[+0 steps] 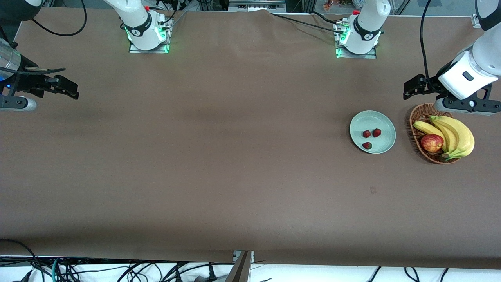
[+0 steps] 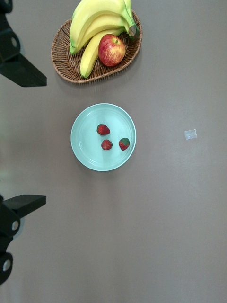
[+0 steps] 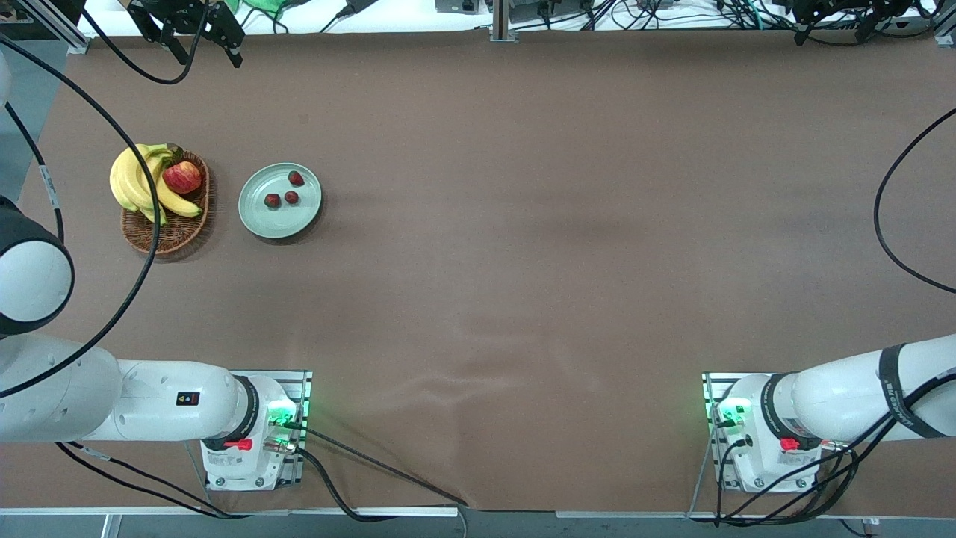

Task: Collect all strawberries into plate

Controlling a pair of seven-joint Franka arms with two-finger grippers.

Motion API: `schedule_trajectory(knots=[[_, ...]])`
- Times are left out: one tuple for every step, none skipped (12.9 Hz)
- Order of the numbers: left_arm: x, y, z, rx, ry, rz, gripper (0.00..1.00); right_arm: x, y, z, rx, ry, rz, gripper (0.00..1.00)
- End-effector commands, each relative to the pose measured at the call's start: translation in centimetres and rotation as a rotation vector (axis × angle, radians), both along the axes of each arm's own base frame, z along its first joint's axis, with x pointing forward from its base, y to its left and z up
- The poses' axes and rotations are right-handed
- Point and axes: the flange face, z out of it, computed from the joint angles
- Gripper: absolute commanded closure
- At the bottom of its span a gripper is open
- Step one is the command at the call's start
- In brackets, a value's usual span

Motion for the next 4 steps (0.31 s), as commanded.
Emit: schedule_trajectory(knots=[[-0.32,0.26,1.14,0.001,-0.007,-0.021,0.0,0.19,0.36,0.41,0.0,-0.007,0.007,0.0],[-0.31,0.41,1.27,-0.001,-0.008,-0.018,0.0,0.2,0.28,0.41,0.0,-0.007,0.006,0.0],[-0.31,0.26,1.34,0.001,-0.01,-0.021,0.0,0.16,0.28,0.5,0.0,-0.009,0.006,0.0],[-0.31,0.26,1.34,0.001,-0.01,-0.021,0.0,0.16,0.28,0.5,0.0,-0.009,0.006,0.0]])
